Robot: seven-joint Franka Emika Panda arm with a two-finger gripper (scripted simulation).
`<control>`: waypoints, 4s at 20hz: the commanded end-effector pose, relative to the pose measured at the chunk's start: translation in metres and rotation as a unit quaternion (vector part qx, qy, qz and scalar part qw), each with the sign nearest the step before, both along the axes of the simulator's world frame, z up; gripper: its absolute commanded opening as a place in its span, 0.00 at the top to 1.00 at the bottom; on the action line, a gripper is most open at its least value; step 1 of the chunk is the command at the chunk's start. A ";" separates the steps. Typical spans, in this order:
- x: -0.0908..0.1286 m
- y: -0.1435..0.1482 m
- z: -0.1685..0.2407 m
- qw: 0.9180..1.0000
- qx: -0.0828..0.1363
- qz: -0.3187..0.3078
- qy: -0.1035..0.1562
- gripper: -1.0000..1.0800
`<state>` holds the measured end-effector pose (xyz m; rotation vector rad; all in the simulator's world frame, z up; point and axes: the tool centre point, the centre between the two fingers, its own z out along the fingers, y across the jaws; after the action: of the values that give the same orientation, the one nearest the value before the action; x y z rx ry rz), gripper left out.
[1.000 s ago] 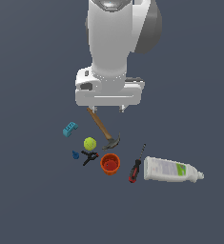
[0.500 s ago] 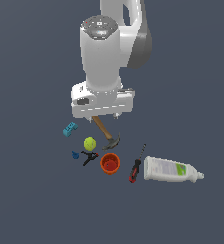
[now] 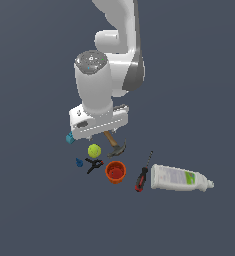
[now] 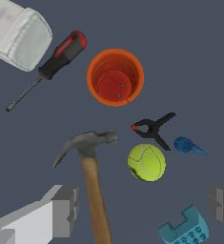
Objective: Pick up a designated object from a clutter of objects.
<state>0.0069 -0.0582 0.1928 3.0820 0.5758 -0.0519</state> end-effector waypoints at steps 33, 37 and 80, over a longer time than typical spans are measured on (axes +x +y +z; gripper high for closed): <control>-0.015 -0.053 -0.113 0.987 0.008 0.162 -0.014 0.04; -0.016 -0.053 -0.133 0.987 0.008 0.163 -0.014 0.04; -0.046 0.025 -0.031 0.986 0.007 0.163 -0.015 1.00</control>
<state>-0.0354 -0.0419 0.1473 2.9517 1.0722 -0.0018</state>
